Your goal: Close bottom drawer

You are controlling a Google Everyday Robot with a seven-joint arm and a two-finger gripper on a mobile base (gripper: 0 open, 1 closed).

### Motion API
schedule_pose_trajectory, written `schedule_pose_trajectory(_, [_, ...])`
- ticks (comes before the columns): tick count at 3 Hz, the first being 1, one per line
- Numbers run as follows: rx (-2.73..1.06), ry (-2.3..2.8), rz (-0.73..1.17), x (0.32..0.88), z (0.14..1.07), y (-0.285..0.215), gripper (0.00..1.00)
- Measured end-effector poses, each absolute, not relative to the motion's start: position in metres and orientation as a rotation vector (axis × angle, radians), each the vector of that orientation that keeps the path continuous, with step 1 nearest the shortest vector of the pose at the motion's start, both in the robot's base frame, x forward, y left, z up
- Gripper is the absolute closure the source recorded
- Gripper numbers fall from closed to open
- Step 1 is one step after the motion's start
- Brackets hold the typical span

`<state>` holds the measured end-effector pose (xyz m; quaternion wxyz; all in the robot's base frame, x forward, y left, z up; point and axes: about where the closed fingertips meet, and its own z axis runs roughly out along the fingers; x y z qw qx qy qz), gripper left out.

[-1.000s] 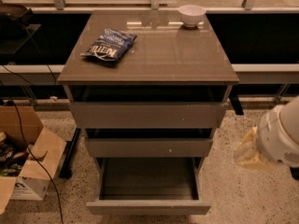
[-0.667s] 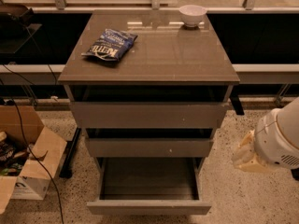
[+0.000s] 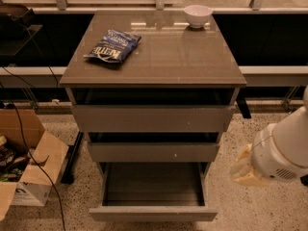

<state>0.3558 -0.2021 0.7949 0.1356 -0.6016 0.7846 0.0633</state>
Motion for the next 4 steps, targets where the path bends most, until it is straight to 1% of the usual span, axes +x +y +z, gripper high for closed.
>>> schedule_pose_trajectory(2, [-1.686, 2.297, 0.473, 0.325, 0.673, -0.164, 1.00])
schedule_pose_trajectory(3, [-1.602, 2.342, 0.626, 0.315, 0.606, -0.163, 1.00])
schedule_pose_trajectory(4, [-1.584, 2.355, 0.698, 0.311, 0.584, -0.159, 1.00])
